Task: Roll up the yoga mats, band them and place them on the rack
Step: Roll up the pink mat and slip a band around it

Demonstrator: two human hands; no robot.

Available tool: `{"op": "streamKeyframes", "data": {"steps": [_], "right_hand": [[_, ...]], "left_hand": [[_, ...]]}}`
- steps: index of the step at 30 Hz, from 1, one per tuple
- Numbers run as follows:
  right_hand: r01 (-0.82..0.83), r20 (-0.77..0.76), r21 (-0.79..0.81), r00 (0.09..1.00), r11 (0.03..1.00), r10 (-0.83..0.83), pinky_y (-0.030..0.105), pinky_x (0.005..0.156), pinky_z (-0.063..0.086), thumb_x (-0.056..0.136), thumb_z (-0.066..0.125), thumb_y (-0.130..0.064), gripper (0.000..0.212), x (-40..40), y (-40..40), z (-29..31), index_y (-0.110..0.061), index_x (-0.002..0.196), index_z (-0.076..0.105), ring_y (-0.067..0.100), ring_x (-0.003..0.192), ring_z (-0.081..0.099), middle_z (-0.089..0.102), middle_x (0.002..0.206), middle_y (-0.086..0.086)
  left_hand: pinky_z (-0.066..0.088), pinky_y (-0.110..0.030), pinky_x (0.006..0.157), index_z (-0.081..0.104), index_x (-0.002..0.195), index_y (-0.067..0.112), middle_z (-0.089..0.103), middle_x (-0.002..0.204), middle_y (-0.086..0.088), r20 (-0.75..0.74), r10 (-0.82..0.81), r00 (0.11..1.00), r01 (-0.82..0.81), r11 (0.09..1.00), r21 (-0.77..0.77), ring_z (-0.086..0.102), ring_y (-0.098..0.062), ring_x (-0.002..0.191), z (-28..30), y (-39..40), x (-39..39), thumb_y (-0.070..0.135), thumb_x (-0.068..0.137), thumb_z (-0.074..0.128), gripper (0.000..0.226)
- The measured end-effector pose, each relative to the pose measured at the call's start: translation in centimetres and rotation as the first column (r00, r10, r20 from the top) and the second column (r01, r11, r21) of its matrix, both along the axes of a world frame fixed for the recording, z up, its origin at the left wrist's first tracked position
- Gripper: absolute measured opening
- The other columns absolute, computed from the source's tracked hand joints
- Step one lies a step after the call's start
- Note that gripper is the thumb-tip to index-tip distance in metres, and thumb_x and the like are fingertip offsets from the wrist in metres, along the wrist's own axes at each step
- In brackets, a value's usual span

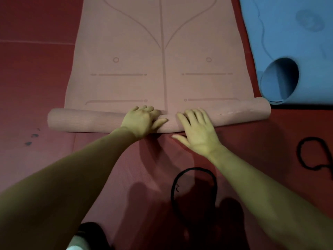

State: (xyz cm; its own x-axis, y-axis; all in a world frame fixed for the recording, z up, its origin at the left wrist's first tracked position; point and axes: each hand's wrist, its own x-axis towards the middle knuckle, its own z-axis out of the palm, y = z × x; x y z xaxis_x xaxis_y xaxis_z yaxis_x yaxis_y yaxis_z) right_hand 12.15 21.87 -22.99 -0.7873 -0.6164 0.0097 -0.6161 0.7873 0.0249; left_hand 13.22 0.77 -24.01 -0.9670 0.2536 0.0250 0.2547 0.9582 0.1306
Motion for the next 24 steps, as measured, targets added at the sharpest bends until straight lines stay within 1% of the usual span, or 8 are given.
{"op": "streamKeyframes", "data": {"steps": [3,6,9,12,14,17,19,24], "right_hand": [[-0.034,-0.068,-0.015,0.997,0.999,0.033,0.042,0.084,0.05,0.082,0.048,-0.052,0.05,-1.6,-0.5,0.0,-0.01,0.103,0.064,0.032,0.078,0.059,0.061,0.089,0.011],[0.005,0.007,-0.019,1.0,1.0,-0.005,0.039,0.078,0.051,0.083,0.039,-0.051,0.052,-3.3,-1.1,0.8,-0.011,0.094,0.069,0.031,0.072,0.063,0.064,0.084,0.01],[0.041,0.159,-0.04,0.987,0.998,-0.035,0.043,0.084,0.046,0.084,0.041,-0.052,0.053,-4.0,-1.6,1.1,-0.01,0.1,0.068,0.034,0.082,0.064,0.063,0.09,0.013],[0.063,0.131,-0.075,0.99,0.995,-0.053,0.044,0.09,0.045,0.084,0.037,-0.053,0.057,-4.0,-1.8,1.0,-0.01,0.105,0.068,0.033,0.084,0.064,0.064,0.089,0.013],[0.071,0.042,-0.094,0.997,0.993,-0.067,0.044,0.095,0.044,0.084,0.04,-0.048,0.056,-3.4,-1.7,0.9,-0.007,0.114,0.064,0.033,0.093,0.062,0.064,0.097,0.014],[0.003,-0.036,-0.076,0.999,0.997,-0.006,0.048,0.104,0.039,0.08,0.052,-0.035,0.056,-2.1,-1.3,-0.1,-0.005,0.127,0.053,0.038,0.112,0.054,0.057,0.119,0.019],[-0.018,-0.029,-0.023,0.999,1.0,0.017,0.052,0.109,0.034,0.072,0.063,-0.024,0.062,-1.8,-1.4,-0.5,-0.005,0.13,0.053,0.04,0.12,0.051,0.055,0.127,0.021],[0.017,0.006,-0.009,1.0,1.0,-0.017,0.054,0.099,0.043,0.064,0.08,-0.041,0.068,-4.2,-2.8,0.3,-0.005,0.119,0.062,0.036,0.109,0.059,0.063,0.112,0.017]], "left_hand": [[0.048,-0.027,0.055,0.066,0.078,0.01,0.066,0.063,-0.009,-0.09,0.089,0.992,-0.09,0.996,-0.007,0.065,-0.027,0.058,0.2,0.6,-0.7,0.051,0.083,0.039,0.051],[0.046,-0.034,0.064,0.066,0.086,0.009,0.066,0.084,-0.01,-0.194,0.171,0.966,-0.182,0.982,-0.044,0.06,-0.031,0.073,0.0,1.5,0.4,0.042,0.091,0.039,0.043],[0.036,-0.041,0.083,0.066,0.106,0.006,0.063,0.105,-0.013,-0.219,0.216,0.951,-0.24,0.967,-0.085,0.057,-0.034,0.086,-0.4,2.3,1.5,0.04,0.093,0.038,0.046],[0.037,-0.042,0.078,0.066,0.094,0.006,0.064,0.095,-0.01,-0.195,0.204,0.959,-0.227,0.969,-0.1,0.057,-0.033,0.082,-0.5,2.2,0.5,0.04,0.092,0.037,0.045],[0.043,-0.04,0.074,0.066,0.088,0.007,0.063,0.091,-0.01,-0.084,0.191,0.978,-0.199,0.975,-0.102,0.057,-0.033,0.083,0.5,1.9,-0.9,0.043,0.091,0.031,0.051],[0.038,-0.041,0.084,0.063,0.107,0.008,0.059,0.112,-0.01,0.152,0.25,0.956,-0.228,0.962,-0.147,0.051,-0.033,0.105,1.7,1.7,-3.2,0.045,0.097,0.027,0.052],[0.037,-0.041,0.087,0.058,0.116,0.01,0.056,0.119,-0.01,0.17,0.253,0.952,-0.233,0.964,-0.128,0.049,-0.033,0.111,1.6,1.5,-4.3,0.044,0.099,0.032,0.046],[0.046,-0.042,0.078,0.062,0.113,0.004,0.062,0.097,-0.018,-0.136,0.086,0.987,-0.1,0.99,-0.097,0.059,-0.037,0.085,0.7,-0.2,-2.2,0.041,0.081,0.041,0.053]]}}
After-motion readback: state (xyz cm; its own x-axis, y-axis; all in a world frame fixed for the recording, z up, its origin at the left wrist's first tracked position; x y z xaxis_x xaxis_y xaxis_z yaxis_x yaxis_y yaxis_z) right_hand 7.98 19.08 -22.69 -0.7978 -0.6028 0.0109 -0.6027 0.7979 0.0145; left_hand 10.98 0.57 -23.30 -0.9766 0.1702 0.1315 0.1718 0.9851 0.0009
